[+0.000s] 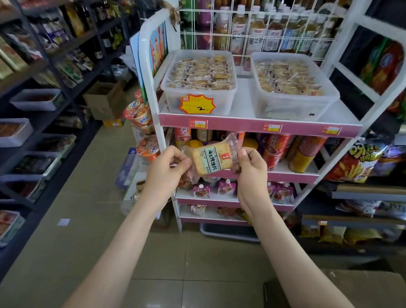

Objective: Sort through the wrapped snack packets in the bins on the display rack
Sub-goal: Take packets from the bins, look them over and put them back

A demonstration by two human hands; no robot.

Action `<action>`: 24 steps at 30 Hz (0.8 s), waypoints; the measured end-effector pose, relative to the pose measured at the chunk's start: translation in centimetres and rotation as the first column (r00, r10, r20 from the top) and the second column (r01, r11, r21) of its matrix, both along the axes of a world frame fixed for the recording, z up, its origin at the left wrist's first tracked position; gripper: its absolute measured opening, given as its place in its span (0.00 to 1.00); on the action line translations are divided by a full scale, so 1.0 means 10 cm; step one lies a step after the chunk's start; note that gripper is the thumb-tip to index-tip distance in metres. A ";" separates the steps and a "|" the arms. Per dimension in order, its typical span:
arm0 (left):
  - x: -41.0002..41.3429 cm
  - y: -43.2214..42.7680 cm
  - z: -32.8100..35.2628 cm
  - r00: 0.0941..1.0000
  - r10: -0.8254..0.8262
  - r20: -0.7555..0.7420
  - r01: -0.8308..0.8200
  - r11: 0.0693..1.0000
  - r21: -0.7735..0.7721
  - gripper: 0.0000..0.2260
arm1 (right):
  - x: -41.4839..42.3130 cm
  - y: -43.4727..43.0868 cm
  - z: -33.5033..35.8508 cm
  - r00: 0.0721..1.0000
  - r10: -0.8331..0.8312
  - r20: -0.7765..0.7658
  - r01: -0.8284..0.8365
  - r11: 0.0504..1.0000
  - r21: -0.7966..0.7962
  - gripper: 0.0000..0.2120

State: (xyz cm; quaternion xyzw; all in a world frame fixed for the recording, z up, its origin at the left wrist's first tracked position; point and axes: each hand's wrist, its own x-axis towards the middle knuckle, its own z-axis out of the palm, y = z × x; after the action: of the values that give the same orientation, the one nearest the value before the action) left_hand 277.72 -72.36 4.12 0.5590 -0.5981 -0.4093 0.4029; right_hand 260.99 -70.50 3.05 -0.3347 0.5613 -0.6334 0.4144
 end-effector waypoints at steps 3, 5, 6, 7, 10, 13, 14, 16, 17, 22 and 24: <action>-0.05 -0.04 0.02 0.999 0.023 0.030 -0.023 0.999 0.025 0.04 | -0.04 0.02 0.09 0.985 -0.020 -0.173 0.017 1.000 -0.020 0.10; -0.12 -0.01 0.08 0.998 0.008 0.058 -0.010 0.999 0.039 0.13 | -0.05 0.04 0.18 0.953 -0.047 -0.298 0.022 0.996 -0.087 0.08; -0.17 0.01 0.12 0.998 -0.052 -0.020 0.054 0.996 0.074 0.18 | -0.03 0.05 0.21 0.936 -0.049 -0.348 0.006 0.992 -0.122 0.08; -0.23 0.05 0.18 0.977 -0.135 -0.164 0.155 0.981 0.116 0.22 | 0.00 0.07 0.24 0.915 -0.048 -0.401 -0.020 0.986 -0.165 0.10; -0.40 0.12 0.27 0.844 -0.248 -0.476 0.336 0.935 0.109 0.31 | 0.12 0.11 0.26 0.823 -0.051 -0.565 -0.172 0.926 -0.335 0.10; -0.42 0.10 0.33 0.803 -0.207 -0.559 0.298 0.952 0.075 0.29 | 0.18 0.13 0.20 0.694 -0.071 -0.717 -0.348 0.839 -0.419 0.08; -0.41 0.08 0.34 0.802 -0.200 -0.563 0.288 0.955 0.071 0.27 | 0.17 0.12 0.18 0.654 -0.068 -0.754 -0.401 0.814 -0.421 0.07; -0.37 0.02 0.32 0.815 -0.178 -0.551 0.255 0.965 0.067 0.20 | 0.13 0.13 0.17 0.588 -0.048 -0.807 -0.497 0.766 -0.408 0.04; -0.36 -0.02 0.31 0.817 -0.159 -0.555 0.236 0.969 0.070 0.18 | 0.10 0.14 0.18 0.584 -0.017 -0.812 -0.535 0.744 -0.400 0.04; -0.27 -0.13 0.27 0.732 -0.134 -0.668 0.245 0.967 0.075 0.19 | -0.08 0.06 0.30 0.792 -0.091 -0.603 -0.299 0.805 -0.513 0.04; -0.23 -0.16 0.26 0.708 -0.137 -0.693 0.277 0.956 0.094 0.18 | -0.17 -0.01 0.37 0.810 -0.116 -0.576 -0.155 0.904 -0.399 0.04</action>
State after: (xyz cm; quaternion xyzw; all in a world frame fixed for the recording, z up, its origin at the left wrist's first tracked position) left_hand 275.40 -73.99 6.69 0.3356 -0.4264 -0.6830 0.4889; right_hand 259.26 -70.59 6.78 -0.6020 0.5048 -0.6017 0.1438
